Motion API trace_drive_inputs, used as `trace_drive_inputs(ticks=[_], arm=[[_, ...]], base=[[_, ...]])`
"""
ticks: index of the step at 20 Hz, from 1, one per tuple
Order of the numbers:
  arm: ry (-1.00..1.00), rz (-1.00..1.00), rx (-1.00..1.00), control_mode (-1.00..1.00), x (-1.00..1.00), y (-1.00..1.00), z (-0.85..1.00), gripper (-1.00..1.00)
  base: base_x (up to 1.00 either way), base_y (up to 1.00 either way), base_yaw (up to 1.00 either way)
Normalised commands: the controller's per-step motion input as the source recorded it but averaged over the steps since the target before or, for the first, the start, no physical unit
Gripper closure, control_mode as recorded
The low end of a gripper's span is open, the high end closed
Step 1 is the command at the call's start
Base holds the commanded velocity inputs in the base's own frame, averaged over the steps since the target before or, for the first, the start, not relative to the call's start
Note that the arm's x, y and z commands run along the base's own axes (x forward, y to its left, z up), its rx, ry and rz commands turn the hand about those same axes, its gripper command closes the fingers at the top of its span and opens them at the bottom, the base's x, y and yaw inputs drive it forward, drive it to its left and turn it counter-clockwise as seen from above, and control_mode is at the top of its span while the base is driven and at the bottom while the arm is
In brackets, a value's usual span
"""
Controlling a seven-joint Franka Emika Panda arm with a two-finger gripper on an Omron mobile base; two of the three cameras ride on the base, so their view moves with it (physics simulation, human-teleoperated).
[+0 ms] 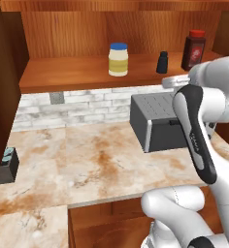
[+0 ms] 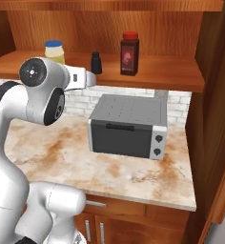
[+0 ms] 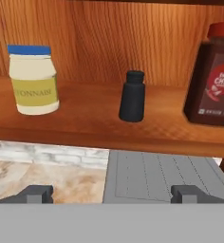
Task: Collect the paprika, mayonnaise, and shaker from the cabinet and place them next to the stove.
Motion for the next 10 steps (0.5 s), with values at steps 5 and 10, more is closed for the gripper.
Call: trace_drive_inputs(ticks=[5,10], arm=[[0.0,-0.03,0.0,-1.0,0.1,0.01,0.01,-1.0],[-0.02,-0.01,0.0,-1.0,0.17,-0.06,0.06,-1.0]], base=[[0.0,0.0,0.0],[0.0,0.0,0.0]])
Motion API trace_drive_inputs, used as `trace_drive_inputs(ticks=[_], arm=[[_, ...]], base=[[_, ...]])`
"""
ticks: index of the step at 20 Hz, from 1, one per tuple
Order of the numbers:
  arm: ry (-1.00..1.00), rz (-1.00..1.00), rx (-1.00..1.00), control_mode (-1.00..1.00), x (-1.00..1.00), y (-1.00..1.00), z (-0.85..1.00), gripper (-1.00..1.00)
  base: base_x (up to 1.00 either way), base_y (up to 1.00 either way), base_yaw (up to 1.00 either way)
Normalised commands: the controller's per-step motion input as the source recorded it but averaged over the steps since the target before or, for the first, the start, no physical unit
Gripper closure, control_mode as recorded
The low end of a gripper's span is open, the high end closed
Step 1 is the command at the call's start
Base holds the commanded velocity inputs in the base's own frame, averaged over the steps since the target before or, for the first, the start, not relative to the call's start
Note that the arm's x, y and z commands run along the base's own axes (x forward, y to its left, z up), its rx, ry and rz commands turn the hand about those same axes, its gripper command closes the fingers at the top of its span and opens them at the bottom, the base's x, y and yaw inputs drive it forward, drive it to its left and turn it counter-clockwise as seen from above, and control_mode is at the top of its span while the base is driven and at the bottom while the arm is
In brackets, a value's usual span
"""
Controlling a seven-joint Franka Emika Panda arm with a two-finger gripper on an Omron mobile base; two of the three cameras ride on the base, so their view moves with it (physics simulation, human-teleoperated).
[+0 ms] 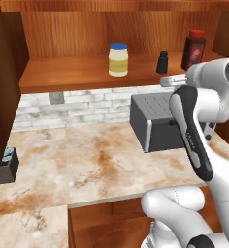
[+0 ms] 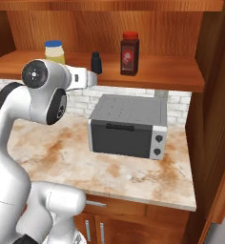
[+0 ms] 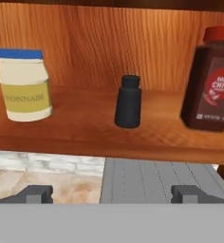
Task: Collect the paprika, mayonnaise, and shaker from the cabinet and place them next to the stove.
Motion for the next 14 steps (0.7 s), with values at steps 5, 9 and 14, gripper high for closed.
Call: trace_drive_inputs(ticks=[5,9,14], arm=[[-0.01,0.0,0.0,-1.0,0.46,0.05,0.12,-1.0],[-0.15,0.0,0.02,-1.0,0.33,-0.13,0.19,-1.0],[-0.06,0.0,0.03,-1.0,0.28,-0.15,0.29,-1.0]], base=[[0.0,0.0,0.0],[0.0,0.0,0.0],[0.0,0.0,0.0]])
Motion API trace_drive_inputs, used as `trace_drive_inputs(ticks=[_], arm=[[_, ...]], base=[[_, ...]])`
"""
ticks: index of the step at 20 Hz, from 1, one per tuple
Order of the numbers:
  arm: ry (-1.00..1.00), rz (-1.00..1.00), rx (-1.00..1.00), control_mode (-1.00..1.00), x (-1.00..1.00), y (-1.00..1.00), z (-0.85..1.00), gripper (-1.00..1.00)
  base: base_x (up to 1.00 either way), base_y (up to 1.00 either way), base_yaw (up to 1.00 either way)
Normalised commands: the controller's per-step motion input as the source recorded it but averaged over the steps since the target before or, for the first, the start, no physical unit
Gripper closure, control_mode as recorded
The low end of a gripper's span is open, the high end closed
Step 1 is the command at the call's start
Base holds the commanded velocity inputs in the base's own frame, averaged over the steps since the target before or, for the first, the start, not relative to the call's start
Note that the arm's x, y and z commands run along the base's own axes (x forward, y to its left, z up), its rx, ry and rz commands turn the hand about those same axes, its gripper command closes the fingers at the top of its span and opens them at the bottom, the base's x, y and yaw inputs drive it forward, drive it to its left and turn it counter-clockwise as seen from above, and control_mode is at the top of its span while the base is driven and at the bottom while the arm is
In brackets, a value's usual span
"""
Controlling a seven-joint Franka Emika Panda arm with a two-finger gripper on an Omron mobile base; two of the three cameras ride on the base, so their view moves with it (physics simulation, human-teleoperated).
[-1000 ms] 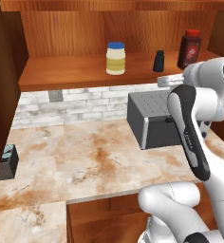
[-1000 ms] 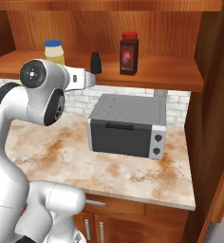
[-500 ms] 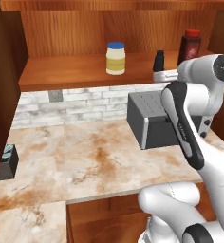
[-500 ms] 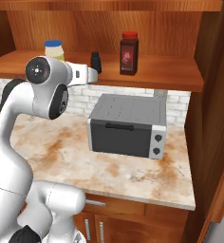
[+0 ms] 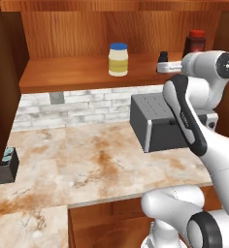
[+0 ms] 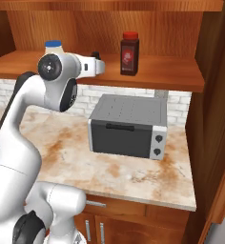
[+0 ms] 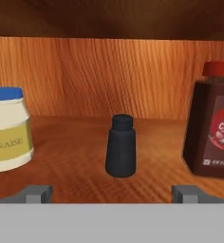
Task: Collect the paprika, mayonnaise, and shaker from the cabinet and place them next to the stove.
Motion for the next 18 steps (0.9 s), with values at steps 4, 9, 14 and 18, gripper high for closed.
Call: trace_drive_inputs(ticks=[4,9,14,18], arm=[[0.04,0.0,0.01,-1.0,0.4,-0.12,0.05,-1.0],[0.02,0.0,0.01,-1.0,0.41,-0.11,0.01,-1.0],[0.04,0.0,0.02,-1.0,0.41,-0.03,0.0,-1.0],[0.03,0.0,0.0,-1.0,0.39,0.0,-0.02,-1.0]], base=[[0.0,0.0,0.0],[0.0,0.0,0.0],[0.0,0.0,0.0],[0.0,0.0,0.0]])
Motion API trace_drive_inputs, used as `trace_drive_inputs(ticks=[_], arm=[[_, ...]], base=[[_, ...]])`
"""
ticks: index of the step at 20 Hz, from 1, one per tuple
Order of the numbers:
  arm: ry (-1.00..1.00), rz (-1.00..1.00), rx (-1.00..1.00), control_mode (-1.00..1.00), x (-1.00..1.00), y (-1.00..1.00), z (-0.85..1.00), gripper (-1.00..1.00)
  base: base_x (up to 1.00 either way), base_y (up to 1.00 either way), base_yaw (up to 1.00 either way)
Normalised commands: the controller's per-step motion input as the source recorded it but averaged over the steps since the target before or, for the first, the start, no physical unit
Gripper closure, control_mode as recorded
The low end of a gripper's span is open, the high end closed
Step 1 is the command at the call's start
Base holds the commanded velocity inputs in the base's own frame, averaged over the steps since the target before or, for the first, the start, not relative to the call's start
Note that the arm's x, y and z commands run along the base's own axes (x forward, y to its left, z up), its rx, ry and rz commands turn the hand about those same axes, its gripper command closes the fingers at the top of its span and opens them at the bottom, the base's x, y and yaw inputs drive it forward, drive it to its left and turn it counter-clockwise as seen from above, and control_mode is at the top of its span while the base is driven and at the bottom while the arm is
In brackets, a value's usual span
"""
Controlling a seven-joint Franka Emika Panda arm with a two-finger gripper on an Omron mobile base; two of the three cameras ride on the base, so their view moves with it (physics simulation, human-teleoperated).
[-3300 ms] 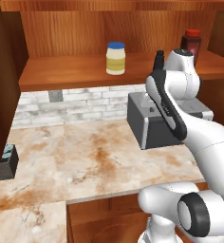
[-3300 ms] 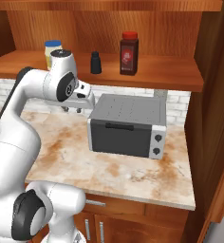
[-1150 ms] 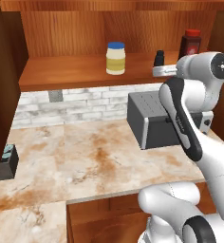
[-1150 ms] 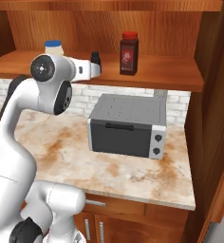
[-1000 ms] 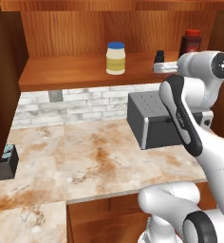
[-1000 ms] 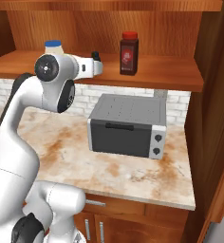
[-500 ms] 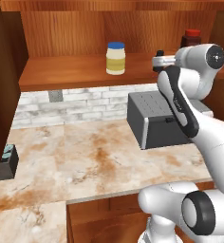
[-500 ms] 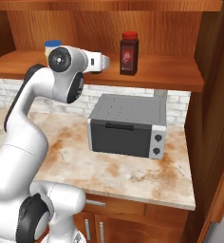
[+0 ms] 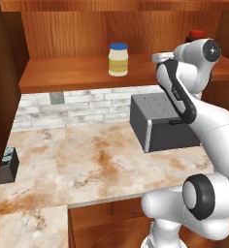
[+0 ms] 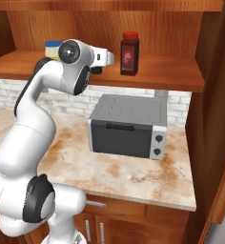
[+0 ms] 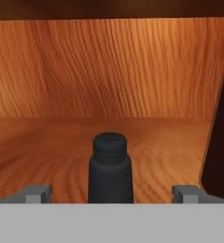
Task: Collect the paprika, mayonnaise, and shaker from the cabinet and place them next to the stove.
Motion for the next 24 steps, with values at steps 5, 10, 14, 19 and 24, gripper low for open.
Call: trace_drive_inputs(ticks=[5,10,14,19,24], arm=[[0.02,0.0,0.0,-1.0,0.26,-0.03,-0.11,-1.0],[0.03,0.0,0.0,-1.0,0.17,0.0,-0.13,-1.0],[0.04,0.0,0.0,-1.0,0.18,0.0,-0.1,-1.0],[0.05,0.0,0.0,-1.0,0.17,0.0,-0.13,-1.0],[0.05,0.0,0.0,-1.0,0.17,0.02,-0.14,1.0]], base=[[0.0,0.0,0.0],[0.0,0.0,0.0],[0.0,0.0,0.0],[0.0,0.0,0.0],[0.0,0.0,0.0]])
